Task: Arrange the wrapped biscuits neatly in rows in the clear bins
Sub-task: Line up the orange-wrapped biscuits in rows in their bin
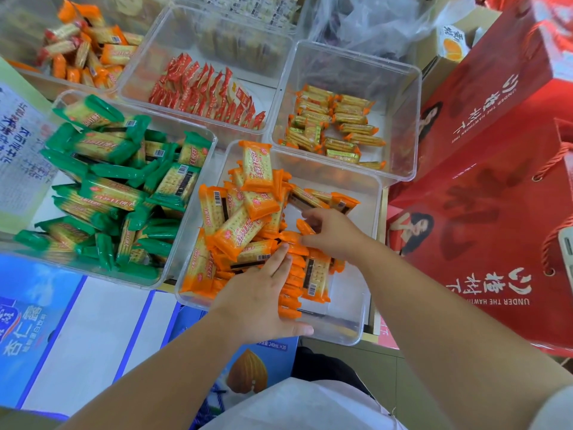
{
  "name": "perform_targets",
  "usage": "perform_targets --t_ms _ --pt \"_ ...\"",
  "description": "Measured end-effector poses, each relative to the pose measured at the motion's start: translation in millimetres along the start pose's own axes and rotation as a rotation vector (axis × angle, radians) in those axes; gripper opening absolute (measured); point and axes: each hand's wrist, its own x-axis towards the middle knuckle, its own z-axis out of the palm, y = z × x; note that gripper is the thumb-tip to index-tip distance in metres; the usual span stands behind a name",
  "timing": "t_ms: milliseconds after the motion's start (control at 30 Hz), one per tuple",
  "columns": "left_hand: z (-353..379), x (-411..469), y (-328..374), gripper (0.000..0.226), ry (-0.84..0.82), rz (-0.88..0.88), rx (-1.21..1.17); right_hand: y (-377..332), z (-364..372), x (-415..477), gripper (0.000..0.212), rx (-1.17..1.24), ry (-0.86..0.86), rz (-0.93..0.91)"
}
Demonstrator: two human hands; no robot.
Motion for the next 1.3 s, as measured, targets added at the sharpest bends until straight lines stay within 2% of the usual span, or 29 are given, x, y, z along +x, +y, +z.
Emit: perform_targets --t_ms 133,233,333,500,567,633,733,800,933,1033,1100,1133,1200,1300 --pt "-0.7 -0.6 0.6 0.139 -0.005 -0.005 -0.001 4.4 -3.5 -0.3 0.042 -0.032 -0.024 -0.007" --pt "-1.7 -0.9 0.8 0.138 -0.008 0.000 0.003 5.7 -6.1 -2.6 0.021 0.281 0.017 0.009" --pt "-1.8 -1.2 0.8 0.138 0.001 0.005 0.003 6.3 -13.4 -0.4 0.016 0.621 0.075 0.113" --pt "-3.0 -1.8 1.0 0.137 -0.002 0.006 0.005 3.2 -15.0 3.5 0.010 0.742 0.107 0.123" --pt "-3.7 -2.1 1.2 0.137 -0.003 0.005 0.003 1.0 -10.1 4.3 0.014 0.630 0.158 0.073" --pt "-3.9 -2.1 1.5 0.137 -0.001 0.003 0.003 0.4 -1.0 5.8 0.019 0.333 0.178 -0.014" --pt "-3.5 -1.8 1.5 0.136 0.006 0.005 0.003 -0.5 16.3 9.3 0.034 -0.092 0.112 -0.131" --pt "-3.0 -1.9 1.2 0.136 0.013 0.006 -0.003 -1.0 20.5 11.1 0.042 -0.208 0.088 -0.142" --pt "-2.8 -2.2 1.0 0.136 0.024 0.011 0.002 -2.1 12.7 15.7 0.042 -0.475 -0.006 -0.158" --pt "-2.5 -1.6 1.3 0.136 0.020 0.008 0.007 -8.1 4.0 20.9 0.038 -0.520 0.164 -0.184" --pt "-2.4 -1.5 1.4 0.136 0.014 0.006 0.006 -11.0 0.7 25.5 0.038 -0.453 0.340 -0.116" --pt "-2.3 -1.5 1.3 0.136 0.013 0.005 0.005 -11.8 -0.9 27.2 0.040 -0.438 0.375 -0.055" --pt "-2.3 -1.6 1.0 0.136 0.013 0.007 0.006 -12.3 -3.8 29.8 0.039 -0.521 0.320 0.050" --pt "-2.4 -1.7 0.7 0.135 0.008 0.006 0.002 -11.8 -4.3 31.7 0.027 -0.687 0.280 0.074"
